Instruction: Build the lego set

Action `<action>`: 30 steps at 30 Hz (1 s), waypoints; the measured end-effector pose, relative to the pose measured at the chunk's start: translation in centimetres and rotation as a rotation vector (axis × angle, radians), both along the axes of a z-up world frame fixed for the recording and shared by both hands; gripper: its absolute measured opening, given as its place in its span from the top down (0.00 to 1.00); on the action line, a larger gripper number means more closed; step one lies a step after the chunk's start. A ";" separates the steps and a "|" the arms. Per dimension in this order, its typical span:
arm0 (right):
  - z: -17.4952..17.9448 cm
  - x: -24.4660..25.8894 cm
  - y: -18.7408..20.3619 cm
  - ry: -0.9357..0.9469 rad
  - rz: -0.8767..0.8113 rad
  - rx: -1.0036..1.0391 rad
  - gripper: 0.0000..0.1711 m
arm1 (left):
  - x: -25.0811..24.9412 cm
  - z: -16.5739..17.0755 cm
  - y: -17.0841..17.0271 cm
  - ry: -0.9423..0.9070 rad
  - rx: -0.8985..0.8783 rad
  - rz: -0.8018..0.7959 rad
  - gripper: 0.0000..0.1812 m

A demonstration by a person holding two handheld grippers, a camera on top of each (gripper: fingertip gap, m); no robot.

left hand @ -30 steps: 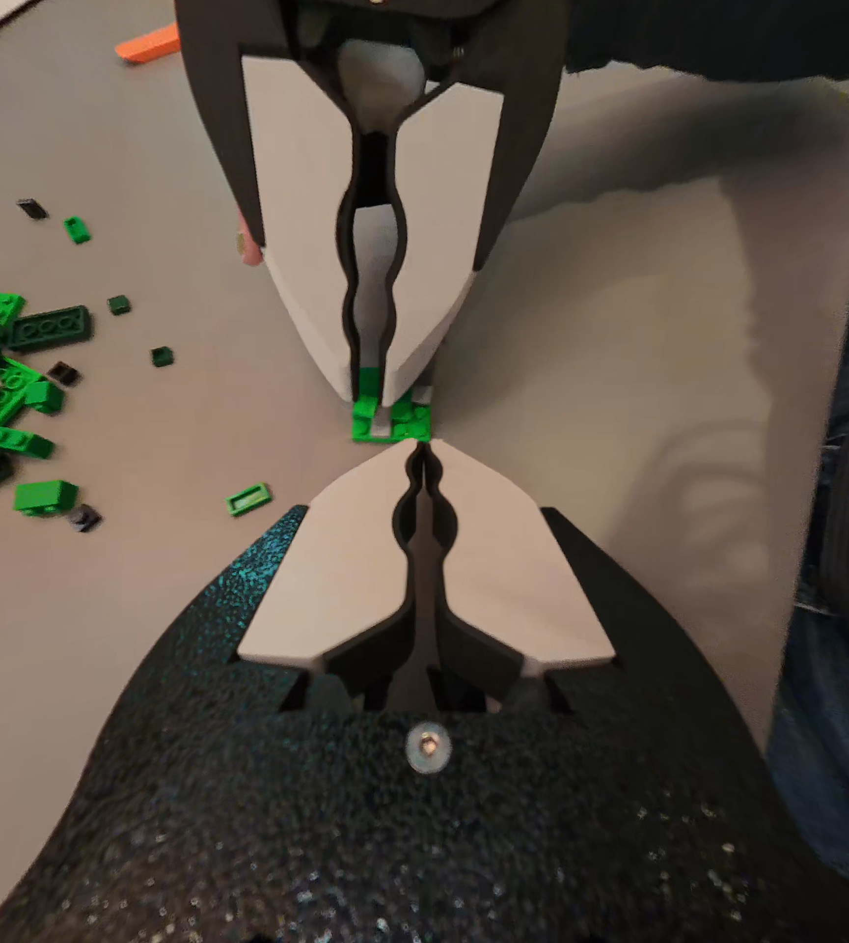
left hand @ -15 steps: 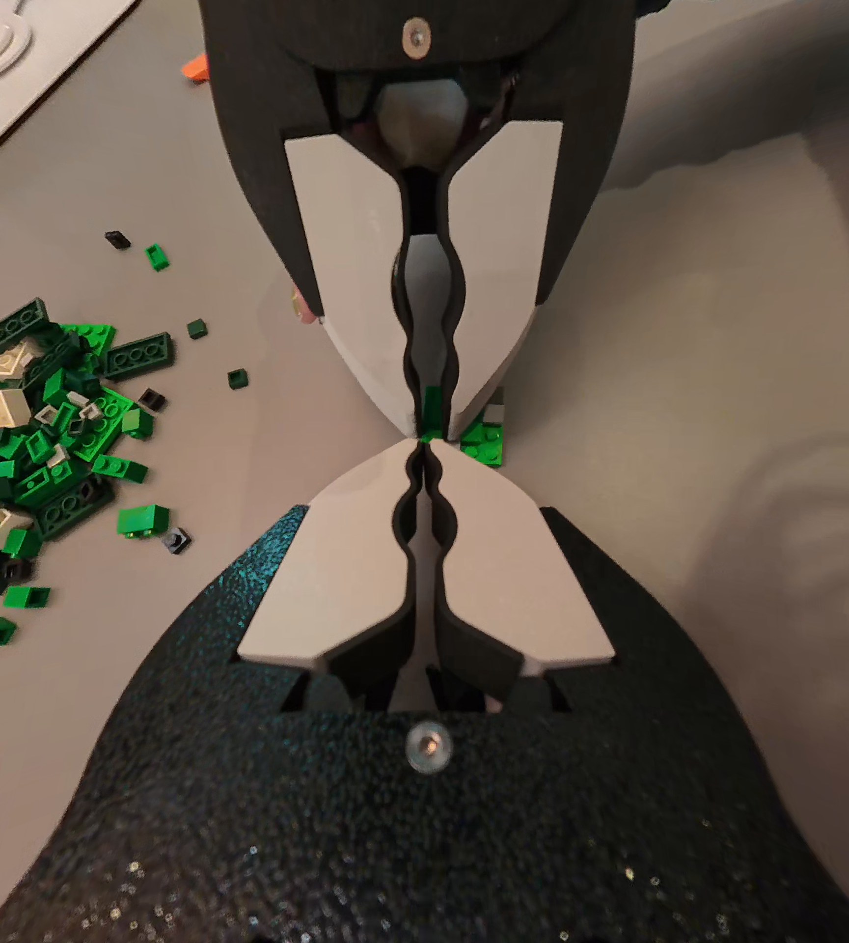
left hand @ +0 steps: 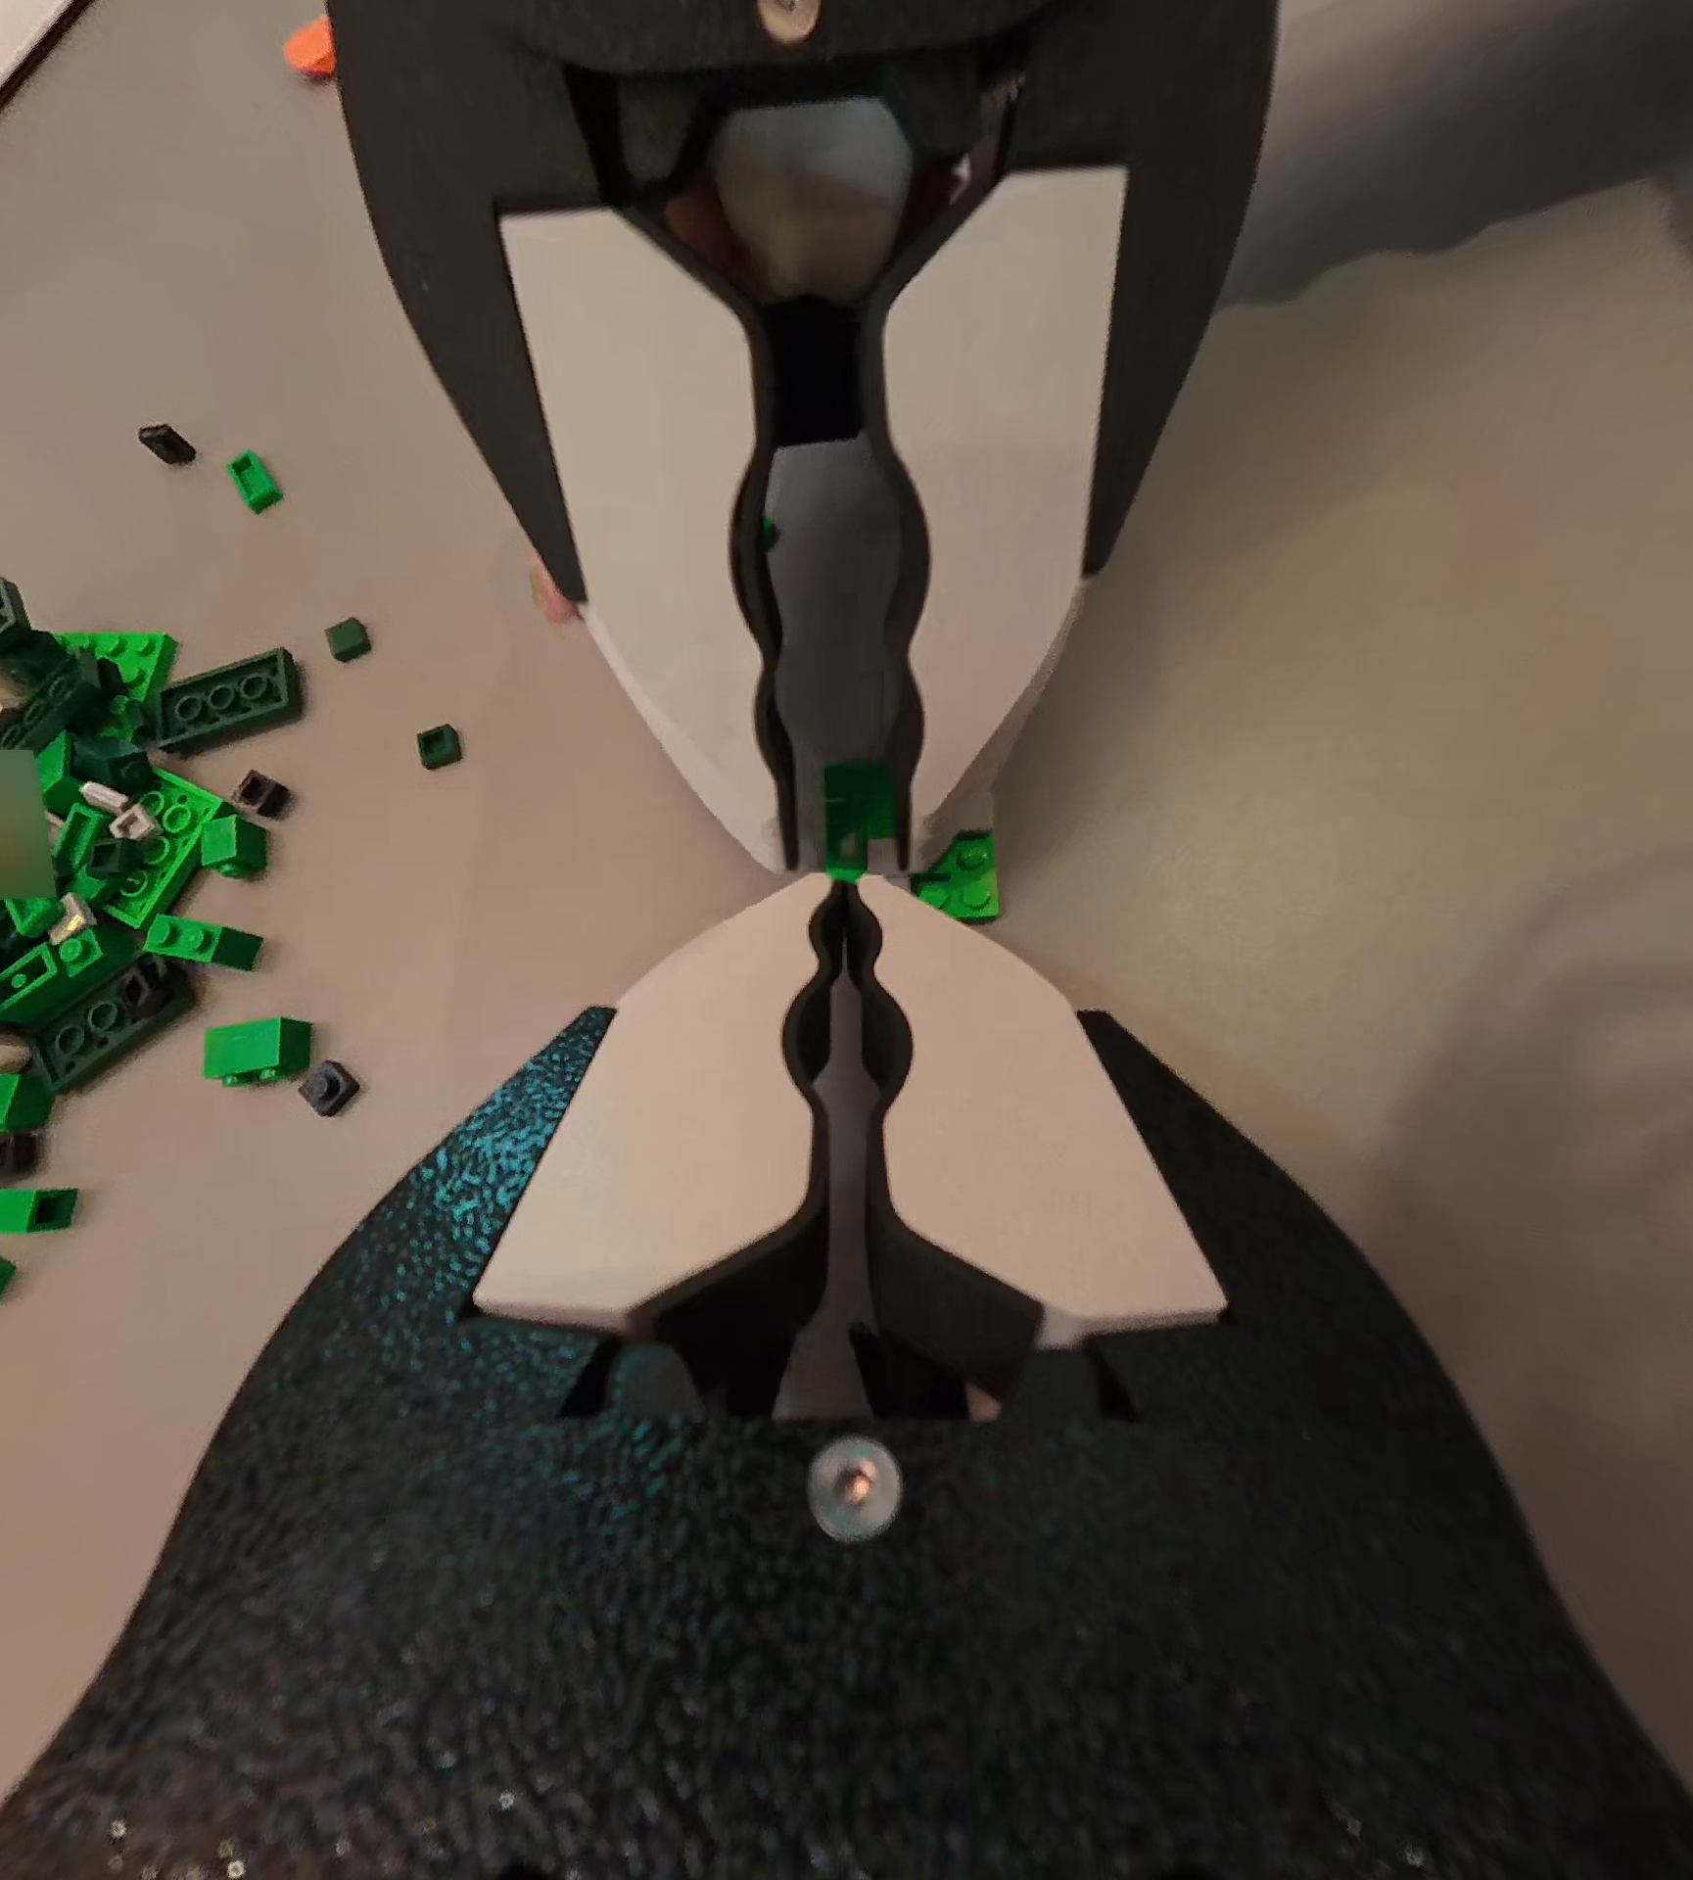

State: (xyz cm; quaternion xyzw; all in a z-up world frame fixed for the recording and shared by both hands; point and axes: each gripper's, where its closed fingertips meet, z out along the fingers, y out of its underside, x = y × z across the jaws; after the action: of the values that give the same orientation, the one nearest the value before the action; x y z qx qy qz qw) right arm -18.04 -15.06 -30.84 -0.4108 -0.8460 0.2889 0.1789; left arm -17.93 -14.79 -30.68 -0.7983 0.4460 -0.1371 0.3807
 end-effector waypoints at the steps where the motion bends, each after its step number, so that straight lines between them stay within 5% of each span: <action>1: 0.2 0.2 0.0 0.009 -0.002 -0.013 0.88 | 0.0 0.0 0.0 0.002 -0.002 0.000 1.00; 8: -0.5 1.6 -0.6 -0.006 0.005 -0.039 0.72 | 0.1 0.0 -0.2 0.004 -0.024 0.006 1.00; 23: -0.7 1.5 -0.6 -0.001 -0.020 -0.033 0.81 | -0.5 -0.2 -0.6 -0.020 -0.057 0.032 1.00; 28: 0.7 1.7 -0.2 0.076 -0.070 -0.052 0.81 | 0.0 1.3 -1.3 -0.245 -0.077 0.070 1.00; 30: 1.7 1.6 0.2 0.128 -0.112 -0.055 0.81 | 0.5 2.2 -1.6 -0.408 -0.135 0.112 0.91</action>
State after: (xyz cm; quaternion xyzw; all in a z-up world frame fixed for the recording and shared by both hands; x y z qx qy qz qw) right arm -16.48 -14.86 -29.09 -0.4431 -0.8002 0.3273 0.2372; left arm -17.42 -16.37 -28.47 -0.8013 0.3044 -0.3037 0.4159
